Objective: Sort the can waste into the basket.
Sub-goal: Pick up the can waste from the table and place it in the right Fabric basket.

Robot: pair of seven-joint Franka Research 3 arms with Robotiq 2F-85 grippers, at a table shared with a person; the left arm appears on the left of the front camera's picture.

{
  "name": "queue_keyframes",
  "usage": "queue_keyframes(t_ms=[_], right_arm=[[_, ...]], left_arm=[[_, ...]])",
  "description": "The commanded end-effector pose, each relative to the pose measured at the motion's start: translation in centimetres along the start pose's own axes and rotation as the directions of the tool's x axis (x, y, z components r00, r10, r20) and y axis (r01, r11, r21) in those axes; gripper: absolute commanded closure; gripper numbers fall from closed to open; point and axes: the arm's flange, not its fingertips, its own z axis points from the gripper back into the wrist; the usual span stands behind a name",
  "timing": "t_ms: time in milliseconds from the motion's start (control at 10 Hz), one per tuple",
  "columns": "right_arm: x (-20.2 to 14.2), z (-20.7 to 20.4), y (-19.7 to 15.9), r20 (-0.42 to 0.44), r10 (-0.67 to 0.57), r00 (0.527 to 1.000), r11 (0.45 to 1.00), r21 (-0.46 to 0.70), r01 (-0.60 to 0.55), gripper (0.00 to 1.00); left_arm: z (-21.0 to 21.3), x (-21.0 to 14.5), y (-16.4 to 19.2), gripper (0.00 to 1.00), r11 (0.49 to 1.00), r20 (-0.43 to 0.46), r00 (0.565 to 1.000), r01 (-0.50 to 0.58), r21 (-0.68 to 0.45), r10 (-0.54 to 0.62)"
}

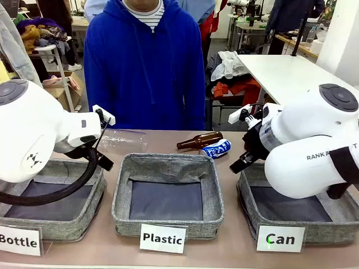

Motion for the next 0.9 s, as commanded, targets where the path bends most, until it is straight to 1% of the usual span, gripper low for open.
queue_keyframes(t_ms=[0, 800], right_arm=[[0.00, 0.00, 0.00, 0.000, 0.000, 1.000, 1.000, 0.000, 0.000, 0.00], [0.00, 0.00, 0.00, 0.000, 0.000, 1.000, 1.000, 0.000, 0.000, 0.00]], left_arm=[[0.00, 0.00, 0.00, 0.00, 1.000, 0.000, 1.000, 0.000, 0.000, 0.000], [0.00, 0.00, 0.00, 0.00, 1.000, 0.000, 1.000, 0.000, 0.000, 0.000]])
